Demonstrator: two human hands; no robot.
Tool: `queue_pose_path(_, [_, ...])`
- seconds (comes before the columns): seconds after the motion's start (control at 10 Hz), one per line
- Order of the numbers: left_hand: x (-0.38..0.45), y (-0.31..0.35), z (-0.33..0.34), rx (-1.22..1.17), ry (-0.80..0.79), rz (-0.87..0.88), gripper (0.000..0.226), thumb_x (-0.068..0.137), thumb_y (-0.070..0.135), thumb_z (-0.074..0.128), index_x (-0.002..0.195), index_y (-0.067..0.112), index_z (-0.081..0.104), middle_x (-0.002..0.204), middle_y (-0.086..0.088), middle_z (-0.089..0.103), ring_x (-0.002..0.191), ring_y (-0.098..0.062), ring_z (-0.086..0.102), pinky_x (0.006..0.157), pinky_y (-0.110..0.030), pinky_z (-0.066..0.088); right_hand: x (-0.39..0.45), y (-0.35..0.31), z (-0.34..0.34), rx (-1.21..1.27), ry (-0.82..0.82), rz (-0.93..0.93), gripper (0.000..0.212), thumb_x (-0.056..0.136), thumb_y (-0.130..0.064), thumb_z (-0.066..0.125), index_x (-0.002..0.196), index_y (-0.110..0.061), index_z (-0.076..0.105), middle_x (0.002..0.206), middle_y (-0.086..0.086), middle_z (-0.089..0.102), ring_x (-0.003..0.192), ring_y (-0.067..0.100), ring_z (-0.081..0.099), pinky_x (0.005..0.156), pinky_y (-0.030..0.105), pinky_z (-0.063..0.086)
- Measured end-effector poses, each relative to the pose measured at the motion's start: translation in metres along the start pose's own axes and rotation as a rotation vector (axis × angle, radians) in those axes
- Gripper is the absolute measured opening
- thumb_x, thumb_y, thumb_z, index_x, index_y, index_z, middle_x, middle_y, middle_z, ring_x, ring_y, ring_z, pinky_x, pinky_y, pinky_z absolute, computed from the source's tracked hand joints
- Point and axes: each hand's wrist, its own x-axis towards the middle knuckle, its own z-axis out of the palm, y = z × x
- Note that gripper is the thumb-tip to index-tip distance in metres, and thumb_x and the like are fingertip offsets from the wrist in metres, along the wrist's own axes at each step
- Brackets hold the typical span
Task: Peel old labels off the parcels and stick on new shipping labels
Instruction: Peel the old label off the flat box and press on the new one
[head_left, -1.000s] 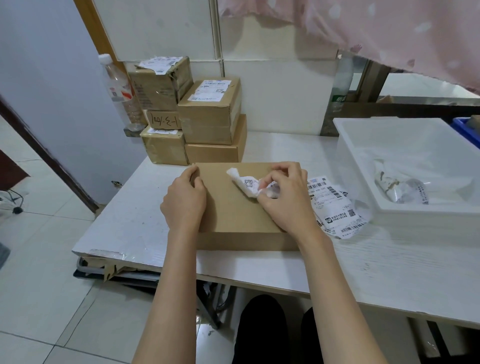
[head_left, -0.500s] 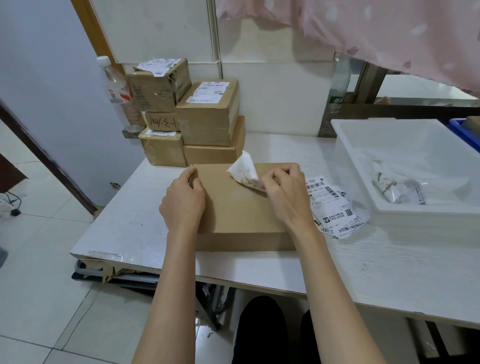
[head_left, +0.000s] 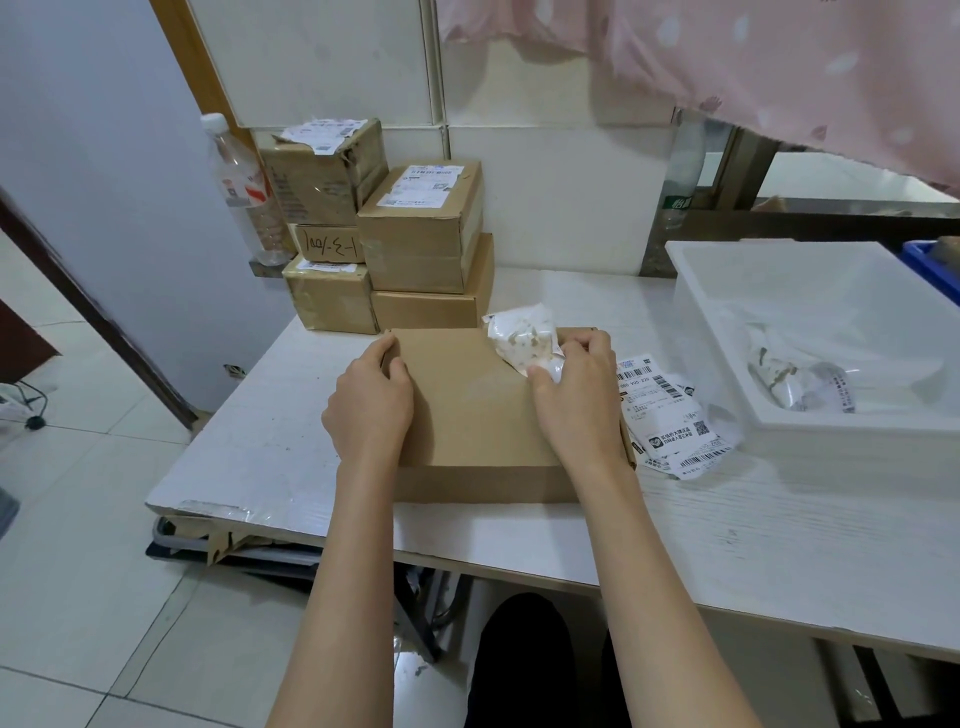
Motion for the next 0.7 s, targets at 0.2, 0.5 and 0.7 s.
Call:
queue_pose_path(0.2, [0.0000,0.0005,-0.0003,-0.005,0.002,0.002,0.042,0.102,0.024,0.040,0.141,0.035,0.050,0.132,-0.005,0.060,0.118,-0.031,0.053,0.081,-0.032,0.030,0.0010,-0.0011,-0.0007,-0.068,-0.068,-0.006,0.034,0.092,-0.021,0.054,0.120,-0.001,0.056,0.130,0.004,0.040,0.119,0.022,0.037,0.091,0.028,0.034])
queue_pose_path(0.5, [0.0016,0.0000,0.0011,0.004,0.000,-0.003,0.042,0.102,0.024,0.039,0.141,0.035,0.049,0.131,-0.006,0.061,0.116,-0.031,0.054,0.081,-0.031,0.031,-0.0017,-0.0051,-0.0024,-0.107,-0.071,-0.012,0.041,0.085,-0.041,0.059,0.108,-0.007,0.060,0.123,0.003,0.042,0.113,0.022,0.038,0.088,0.030,0.037])
queue_pose_path(0.7, [0.0007,0.0001,0.0007,0.006,-0.002,-0.001,0.042,0.102,0.024,0.039,0.141,0.036,0.049,0.130,-0.006,0.062,0.116,-0.031,0.054,0.080,-0.031,0.032,-0.0004,-0.0002,-0.0010,-0.075,-0.017,-0.006,0.032,0.088,-0.027,0.061,0.111,-0.004,0.062,0.125,0.003,0.044,0.112,0.021,0.042,0.076,0.027,0.035])
